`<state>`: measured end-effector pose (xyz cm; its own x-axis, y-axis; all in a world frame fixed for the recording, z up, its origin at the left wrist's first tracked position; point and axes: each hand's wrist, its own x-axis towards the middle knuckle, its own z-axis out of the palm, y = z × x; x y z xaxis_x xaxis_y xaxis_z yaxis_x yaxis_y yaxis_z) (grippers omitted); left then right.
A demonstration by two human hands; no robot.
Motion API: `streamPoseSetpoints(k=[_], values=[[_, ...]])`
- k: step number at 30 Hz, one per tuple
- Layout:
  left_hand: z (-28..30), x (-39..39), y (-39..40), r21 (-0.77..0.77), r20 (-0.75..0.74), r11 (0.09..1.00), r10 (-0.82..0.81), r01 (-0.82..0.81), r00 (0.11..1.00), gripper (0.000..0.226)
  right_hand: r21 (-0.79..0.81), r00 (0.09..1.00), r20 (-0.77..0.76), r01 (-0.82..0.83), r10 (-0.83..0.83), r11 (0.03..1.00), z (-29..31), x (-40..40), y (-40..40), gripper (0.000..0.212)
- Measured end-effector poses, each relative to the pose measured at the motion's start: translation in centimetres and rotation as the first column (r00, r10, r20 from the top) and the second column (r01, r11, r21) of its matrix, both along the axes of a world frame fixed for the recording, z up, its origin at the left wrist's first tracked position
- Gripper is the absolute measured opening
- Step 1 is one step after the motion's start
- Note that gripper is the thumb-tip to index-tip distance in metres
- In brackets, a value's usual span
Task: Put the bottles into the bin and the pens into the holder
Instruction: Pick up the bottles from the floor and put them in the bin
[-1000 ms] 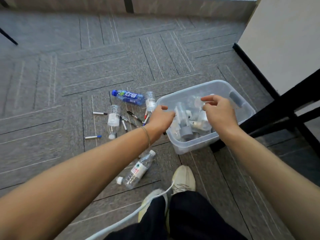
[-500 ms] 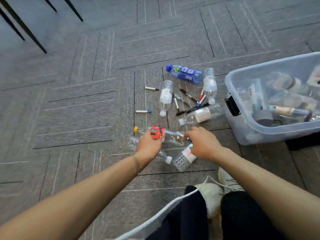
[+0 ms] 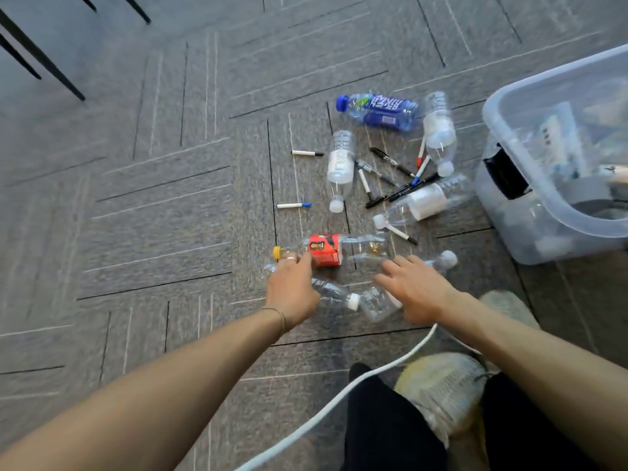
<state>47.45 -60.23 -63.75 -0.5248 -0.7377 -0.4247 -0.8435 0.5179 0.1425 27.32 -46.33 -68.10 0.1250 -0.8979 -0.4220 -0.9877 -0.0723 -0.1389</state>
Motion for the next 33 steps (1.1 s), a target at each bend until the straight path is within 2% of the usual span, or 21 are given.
streamPoseSetpoints(k=[2, 5, 8, 12, 16, 20, 22, 24, 28, 31, 33], values=[[-1.3, 0.1, -0.1, -0.033, 0.056, 0.990, -0.132, 0.134, 0.990, 0.045, -0.102, 0.994, 0.062, 0.094, -0.088, 0.990, 1.6, -0.4, 0.2, 0.061], [-3.6, 0.5, 0.1, 0.002, 0.112, 0.979, -0.205, 0.206, 0.972, 0.053, -0.257, 0.968, 0.156, 0.232, -0.197, 0.938, 5.0, -1.4, 0.3, 0.064], [-6.0, 0.2, 0.5, -0.053, 0.233, 0.951, -0.286, 0.306, 0.930, 0.055, -0.356, 0.933, 0.229, 0.347, -0.279, 0.868, 8.3, -2.8, 0.3, 0.066], [-6.7, -0.4, 0.5, -0.096, 0.273, 0.936, -0.304, 0.340, 0.913, 0.048, -0.397, 0.891, 0.305, 0.441, -0.337, 0.805, 12.2, -4.4, -0.1, 0.071], [-4.7, 0.4, 0.4, -0.070, 0.251, 0.956, -0.261, 0.286, 0.932, 0.048, -0.452, 0.855, 0.348, 0.512, -0.384, 0.731, 16.3, -7.1, -0.5, 0.068], [-0.6, 0.9, 0.7, -0.093, 0.090, 0.961, -0.252, 0.260, 0.964, 0.059, -0.468, 0.747, 0.404, 0.664, -0.527, 0.583, 20.2, -11.3, -0.5, 0.070], [2.2, 0.2, 0.4, -0.080, 0.015, 0.961, -0.265, 0.266, 0.964, 0.065, -0.445, 0.670, 0.424, 0.740, -0.610, 0.504, 21.7, -13.9, 0.2, 0.074], [5.6, -1.5, 0.0, -0.046, -0.054, 0.977, -0.209, 0.206, 0.976, 0.066, -0.419, 0.576, 0.427, 0.809, -0.697, 0.412, 22.9, -17.0, 1.3, 0.078], [12.5, -7.9, -0.3, 0.112, -0.254, 0.993, -0.016, 0.046, 0.967, 0.068, -0.365, 0.429, 0.393, 0.885, -0.814, 0.290, 24.3, -23.0, 3.4, 0.081], [16.8, -14.7, 1.3, 0.246, -0.432, 0.968, 0.075, 0.038, 0.899, 0.055, -0.332, 0.339, 0.324, 0.915, -0.883, 0.230, 25.4, -26.2, 5.1, 0.085], [18.5, -19.8, 3.1, 0.399, -0.492, 0.916, 0.186, 0.030, 0.850, 0.052, -0.313, 0.279, 0.303, 0.932, -0.911, 0.181, 26.3, -27.2, 6.5, 0.085]])
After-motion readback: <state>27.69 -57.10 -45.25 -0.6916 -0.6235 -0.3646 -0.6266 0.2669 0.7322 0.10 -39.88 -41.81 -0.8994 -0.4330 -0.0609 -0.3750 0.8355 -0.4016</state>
